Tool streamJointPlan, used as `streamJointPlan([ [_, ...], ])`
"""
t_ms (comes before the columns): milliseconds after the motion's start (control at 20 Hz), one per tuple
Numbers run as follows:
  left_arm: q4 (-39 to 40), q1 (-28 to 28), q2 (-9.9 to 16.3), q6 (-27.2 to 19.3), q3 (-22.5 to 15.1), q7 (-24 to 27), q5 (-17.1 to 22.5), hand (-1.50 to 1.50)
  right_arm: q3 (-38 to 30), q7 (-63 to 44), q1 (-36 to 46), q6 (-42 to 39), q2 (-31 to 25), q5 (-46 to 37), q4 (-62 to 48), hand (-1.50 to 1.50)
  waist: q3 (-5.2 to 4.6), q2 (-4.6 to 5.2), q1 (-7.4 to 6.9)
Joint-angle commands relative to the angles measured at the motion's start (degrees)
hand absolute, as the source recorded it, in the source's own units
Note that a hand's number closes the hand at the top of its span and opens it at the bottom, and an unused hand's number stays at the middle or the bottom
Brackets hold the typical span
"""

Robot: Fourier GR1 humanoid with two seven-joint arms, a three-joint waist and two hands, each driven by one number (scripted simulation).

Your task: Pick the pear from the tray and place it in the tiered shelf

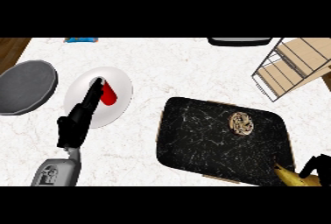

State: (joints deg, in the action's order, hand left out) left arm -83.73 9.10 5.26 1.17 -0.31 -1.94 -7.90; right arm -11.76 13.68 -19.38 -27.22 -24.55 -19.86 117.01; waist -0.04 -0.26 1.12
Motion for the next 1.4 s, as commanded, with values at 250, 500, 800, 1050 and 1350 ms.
streamJointPlan([
  [250,-0.09,0.23,-0.37,-0.47,0.31,0.47,-0.1,0.0,-24.66,-12.63,2.1,-5.38,-5.35,23.98,9.32,1.5,-0.06,0.05,-0.06],
  [500,-0.08,-3.03,-1.57,-0.24,-2.11,2.49,-1.36,0.0,-28.06,-26.56,11.49,-0.91,-8.75,30.03,10.49,1.5,-0.07,0.18,-1.22],
  [800,3.46,2.85,-2.07,-1.36,-1.57,1.49,-2.46,0.0,-29.7,-34.01,19.53,4.21,-13.76,28.21,7.82,1.5,-0.02,0.34,-1.23],
  [1050,-0.68,-1.68,-1.5,-0.29,-1.48,2.76,-1.31,0.0,-28.1,-37.92,30.47,6.05,-22.11,29.05,-0.7,1.5,-0.02,0.32,-1.89],
  [1350,1.4,-0.58,-0.41,1.07,-0.61,3.01,-1.14,0.0,-24.1,-33.71,36.13,8.93,-23.68,21.6,-10.95,1.5,0.01,0.37,-1.6],
])
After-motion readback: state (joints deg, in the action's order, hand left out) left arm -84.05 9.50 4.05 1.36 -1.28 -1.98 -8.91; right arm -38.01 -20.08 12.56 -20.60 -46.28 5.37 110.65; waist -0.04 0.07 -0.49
